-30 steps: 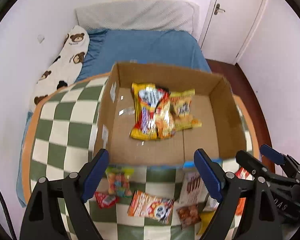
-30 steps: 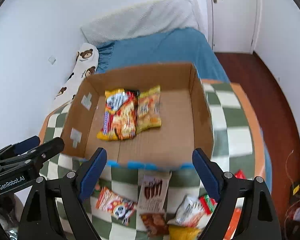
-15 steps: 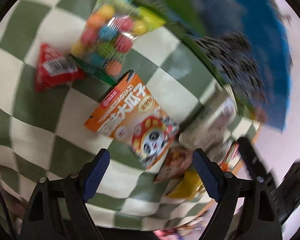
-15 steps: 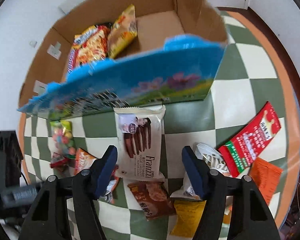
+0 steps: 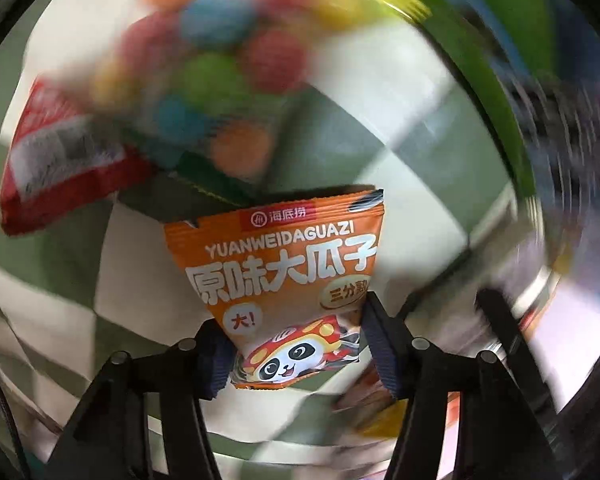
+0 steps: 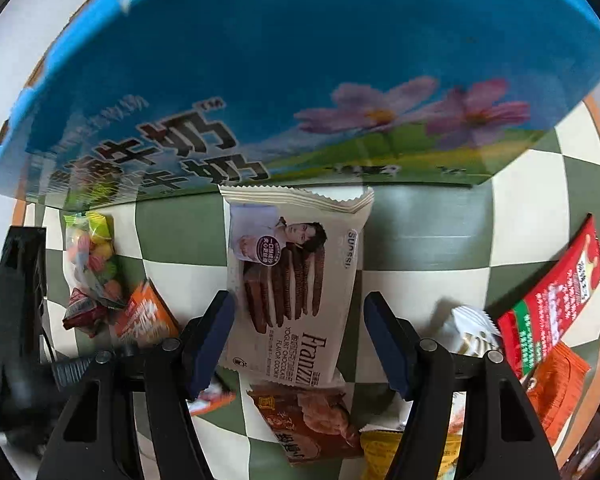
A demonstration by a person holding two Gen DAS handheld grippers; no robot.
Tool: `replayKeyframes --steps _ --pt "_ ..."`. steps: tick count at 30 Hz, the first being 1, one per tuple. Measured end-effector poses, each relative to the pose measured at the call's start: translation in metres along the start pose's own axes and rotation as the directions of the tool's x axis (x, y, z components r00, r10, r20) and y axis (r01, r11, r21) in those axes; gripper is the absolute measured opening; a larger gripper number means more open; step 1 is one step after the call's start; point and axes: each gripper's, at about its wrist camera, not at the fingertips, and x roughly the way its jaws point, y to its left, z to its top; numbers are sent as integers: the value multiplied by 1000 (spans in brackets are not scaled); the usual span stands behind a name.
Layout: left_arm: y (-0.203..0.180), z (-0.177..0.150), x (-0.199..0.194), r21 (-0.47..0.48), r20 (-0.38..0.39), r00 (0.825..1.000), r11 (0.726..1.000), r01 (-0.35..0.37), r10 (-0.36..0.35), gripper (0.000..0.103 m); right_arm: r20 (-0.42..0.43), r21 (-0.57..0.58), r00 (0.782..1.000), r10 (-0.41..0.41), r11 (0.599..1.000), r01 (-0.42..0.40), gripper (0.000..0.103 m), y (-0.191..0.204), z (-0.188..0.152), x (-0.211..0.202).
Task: Organize snacks
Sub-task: 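Grasp the orange seed bag with left tool while right tool grasps the Franzzi cookie pack, then carry both packs into the box and open both tools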
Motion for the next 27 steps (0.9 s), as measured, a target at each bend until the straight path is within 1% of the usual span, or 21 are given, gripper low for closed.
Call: replayKeyframes --steps 1,2,3,4,5,6,7,8,10,13,15,16,17,19,20,22,23,25,26,27 --pt "-4 -4 0 58 8 999 998 -36 36 55 -11 -4 1000 0 1000 0 70 3 1 4" --pt "-10 -8 1 123 16 997 990 -73 72 55 -17 -5 1000 1 1000 -1 69 4 1 6" --pt "-15 -12 3 193 28 993 974 -122 119 55 -23 -7 1000 2 1000 -2 69 6 1 8" --pt "-19 -17 5 258 48 984 950 -176 169 55 -35 -17 999 4 1000 -5 61 9 0 11" --pt "-21 -22 6 295 71 976 931 -216 204 55 -42 -21 999 3 1000 -3 60 11 -1 14" --pt "-22 -27 7 329 104 964 907 -264 243 55 -54 -27 999 -7 1000 6 59 14 -4 17" --pt "-22 -32 8 351 128 954 888 -298 269 55 -63 -34 998 -11 999 8 58 15 -6 19" --pt "-21 -36 9 361 137 951 881 -307 276 55 -83 -43 997 -12 999 9 58 17 -12 22" --pt "-16 -45 14 351 139 954 887 -299 266 57 -115 -67 993 -17 998 10 57 20 -22 25" --pt "-9 -48 16 314 129 963 912 -264 235 58 -161 -100 987 -30 995 14 57 21 -43 28" --pt "-3 -49 18 294 126 970 926 -238 209 62 -186 -104 982 -34 994 14 57 19 -53 31" --pt "-2 -50 20 285 128 971 930 -232 202 62 -199 -101 980 -26 995 6 58 17 -58 33" --pt "-5 -55 23 278 131 971 933 -230 200 62 -203 -93 979 -19 996 0 58 16 -60 34" --pt "-11 -59 27 271 136 970 934 -231 201 62 -192 -60 981 -7 998 -4 63 12 -61 34" --pt "-15 -64 30 265 139 970 936 -232 201 62 -186 -48 982 -9 999 0 63 10 -61 35" --pt "-14 -61 27 260 141 970 938 -229 198 62 -177 -20 984 -6 1000 2 64 7 -59 35" --pt "-5 -56 24 258 141 970 939 -228 197 62 -174 -12 985 -7 1000 5 64 7 -59 36" --pt "-7 -54 23 259 142 970 938 -229 197 62 -169 -6 986 -12 1000 11 64 0 -53 34" --pt "-2 -50 20 261 142 970 937 -230 199 62 -166 -6 986 -17 1000 16 64 1 -53 34" --pt "7 -41 5 258 147 969 938 -231 198 61 -161 -4 987 -19 1000 19 64 2 -53 33"
